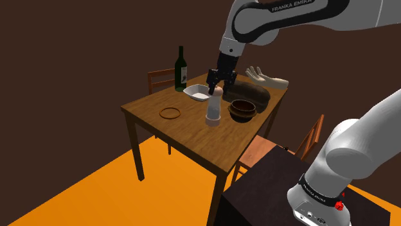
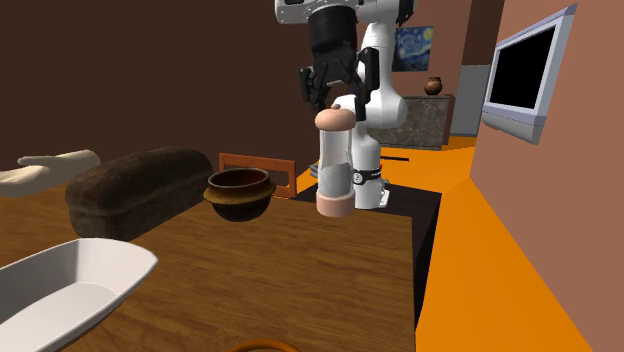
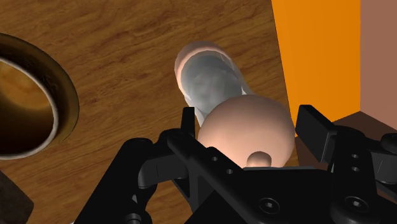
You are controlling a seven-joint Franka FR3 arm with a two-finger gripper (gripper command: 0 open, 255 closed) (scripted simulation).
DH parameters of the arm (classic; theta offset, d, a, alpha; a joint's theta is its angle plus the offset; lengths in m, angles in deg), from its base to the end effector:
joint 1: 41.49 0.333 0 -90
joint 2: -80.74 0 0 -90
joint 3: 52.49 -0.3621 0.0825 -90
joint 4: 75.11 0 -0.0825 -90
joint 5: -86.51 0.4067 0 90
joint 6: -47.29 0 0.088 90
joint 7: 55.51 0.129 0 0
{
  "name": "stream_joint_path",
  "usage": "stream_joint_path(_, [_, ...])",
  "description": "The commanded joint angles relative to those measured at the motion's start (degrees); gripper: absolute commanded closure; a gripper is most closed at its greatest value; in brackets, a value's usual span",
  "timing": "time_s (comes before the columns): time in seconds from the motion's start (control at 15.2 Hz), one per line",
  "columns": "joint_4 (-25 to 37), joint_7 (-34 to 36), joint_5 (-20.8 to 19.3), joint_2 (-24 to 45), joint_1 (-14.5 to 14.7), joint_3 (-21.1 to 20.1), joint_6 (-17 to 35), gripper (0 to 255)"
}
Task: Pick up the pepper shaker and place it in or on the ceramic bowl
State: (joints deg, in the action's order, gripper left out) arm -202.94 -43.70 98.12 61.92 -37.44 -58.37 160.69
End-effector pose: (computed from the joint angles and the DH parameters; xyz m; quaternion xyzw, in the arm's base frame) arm 0.4607 0.1016 0.5262 -0.9947 0.0551 -0.0228 0.0835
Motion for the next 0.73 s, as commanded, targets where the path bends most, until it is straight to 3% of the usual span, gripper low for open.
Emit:
stream_joint_path(0.0, [1.3,0.2,-0.1,-0.3,0.0,0.1,-1.6,255])
stream_joint_path(0.66, [8.7,1.4,-0.7,-0.6,-0.2,0.4,-9.3,255])
